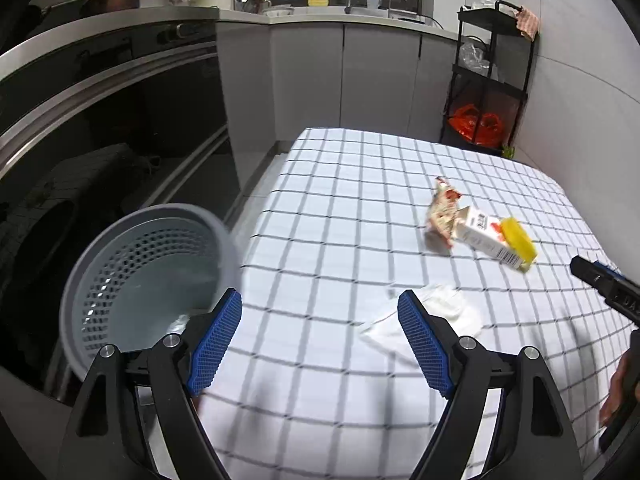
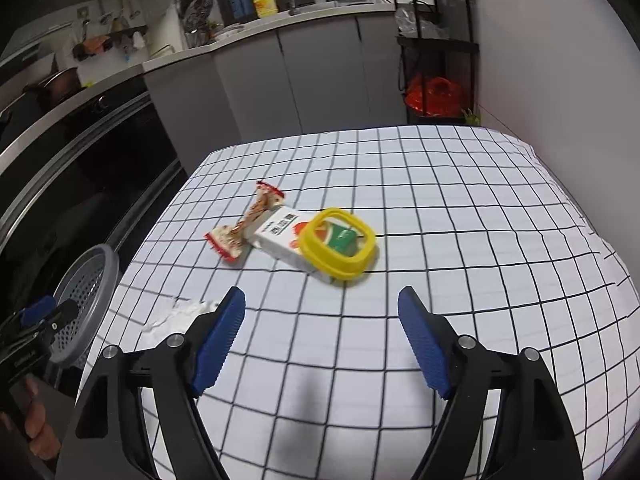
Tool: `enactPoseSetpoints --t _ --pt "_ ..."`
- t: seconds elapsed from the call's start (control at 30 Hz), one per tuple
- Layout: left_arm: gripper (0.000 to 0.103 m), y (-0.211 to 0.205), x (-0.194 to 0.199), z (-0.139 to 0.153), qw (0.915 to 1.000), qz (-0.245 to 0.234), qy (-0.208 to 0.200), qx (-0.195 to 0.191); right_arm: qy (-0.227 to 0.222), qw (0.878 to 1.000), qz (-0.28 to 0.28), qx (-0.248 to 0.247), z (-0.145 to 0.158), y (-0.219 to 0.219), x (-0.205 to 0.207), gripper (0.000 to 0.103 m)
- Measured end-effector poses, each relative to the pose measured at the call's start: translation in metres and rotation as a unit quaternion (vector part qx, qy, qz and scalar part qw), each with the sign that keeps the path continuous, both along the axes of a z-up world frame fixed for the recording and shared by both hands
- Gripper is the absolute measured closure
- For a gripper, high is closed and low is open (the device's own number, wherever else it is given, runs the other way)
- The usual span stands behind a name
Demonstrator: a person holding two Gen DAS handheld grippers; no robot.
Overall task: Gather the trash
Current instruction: 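Move both open tools back over the table toward the tissue and container, then lower the right tool onto the yellow-lidded container and close it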
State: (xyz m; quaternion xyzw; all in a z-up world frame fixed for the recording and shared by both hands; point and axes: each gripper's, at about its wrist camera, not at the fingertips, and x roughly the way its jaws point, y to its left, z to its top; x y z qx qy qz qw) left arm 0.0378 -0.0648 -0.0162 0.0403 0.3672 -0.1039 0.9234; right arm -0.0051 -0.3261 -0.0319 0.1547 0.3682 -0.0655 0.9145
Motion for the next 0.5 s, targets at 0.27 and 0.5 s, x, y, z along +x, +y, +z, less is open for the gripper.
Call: enactPoseSetpoints --t 0.27,0.5 --pt "0.024 -0.037 0.009 -0.021 0.9996 -0.014 0.004 0.024 0.022 0.999 -0.002 0.035 -0.025 -0.019 0.039 0.023" --pt "0.024 -0.046 0.015 -0.034 0.9992 -0.017 0.011 0.035 0.039 0.996 -0.015 0.082 -0.040 -0.030 0.071 0.023"
